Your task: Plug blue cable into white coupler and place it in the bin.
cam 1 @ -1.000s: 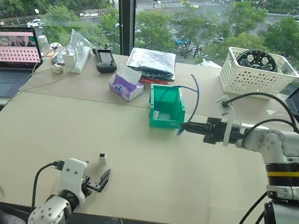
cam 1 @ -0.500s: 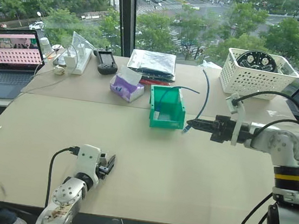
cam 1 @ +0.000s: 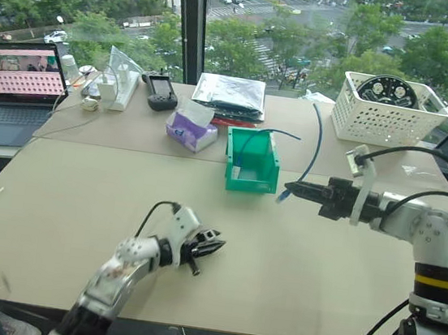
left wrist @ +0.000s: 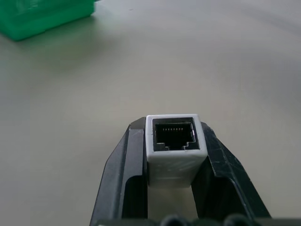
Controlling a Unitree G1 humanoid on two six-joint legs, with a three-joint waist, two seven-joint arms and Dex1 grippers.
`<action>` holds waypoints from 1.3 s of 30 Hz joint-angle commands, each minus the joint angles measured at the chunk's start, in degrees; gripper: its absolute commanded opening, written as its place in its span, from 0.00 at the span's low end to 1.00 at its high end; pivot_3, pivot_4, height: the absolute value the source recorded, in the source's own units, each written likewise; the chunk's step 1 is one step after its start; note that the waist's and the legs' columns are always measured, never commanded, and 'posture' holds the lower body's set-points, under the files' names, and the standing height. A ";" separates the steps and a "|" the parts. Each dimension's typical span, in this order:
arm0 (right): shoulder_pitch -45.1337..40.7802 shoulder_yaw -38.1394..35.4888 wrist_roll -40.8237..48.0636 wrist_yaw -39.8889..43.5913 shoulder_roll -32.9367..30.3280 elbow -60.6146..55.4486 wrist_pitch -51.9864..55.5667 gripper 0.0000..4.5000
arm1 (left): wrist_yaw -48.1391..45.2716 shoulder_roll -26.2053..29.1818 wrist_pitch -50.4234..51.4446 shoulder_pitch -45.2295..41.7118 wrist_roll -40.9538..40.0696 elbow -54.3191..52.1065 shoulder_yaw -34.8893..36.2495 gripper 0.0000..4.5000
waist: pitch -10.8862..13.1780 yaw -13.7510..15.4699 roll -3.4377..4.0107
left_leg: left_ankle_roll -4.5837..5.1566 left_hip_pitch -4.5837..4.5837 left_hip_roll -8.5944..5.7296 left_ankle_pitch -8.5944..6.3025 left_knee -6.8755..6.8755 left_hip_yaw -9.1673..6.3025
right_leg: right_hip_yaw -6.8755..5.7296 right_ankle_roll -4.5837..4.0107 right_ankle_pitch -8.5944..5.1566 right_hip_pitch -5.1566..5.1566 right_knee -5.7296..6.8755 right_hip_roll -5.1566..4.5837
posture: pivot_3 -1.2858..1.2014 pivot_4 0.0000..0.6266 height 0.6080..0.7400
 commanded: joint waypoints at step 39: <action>21.45 -5.75 6.44 -36.78 27.45 -24.54 -7.56 0.00 | -7.65 -12.52 -1.16 -27.64 16.53 32.37 -9.42 0.15 | -0.06 -0.08 0.01 | 0.09 0.10 -0.07 0.04 0.41 -0.11 | 0.07 0.63 -0.18 0.18 0.25 0.01 | 0.52 0.24 0.90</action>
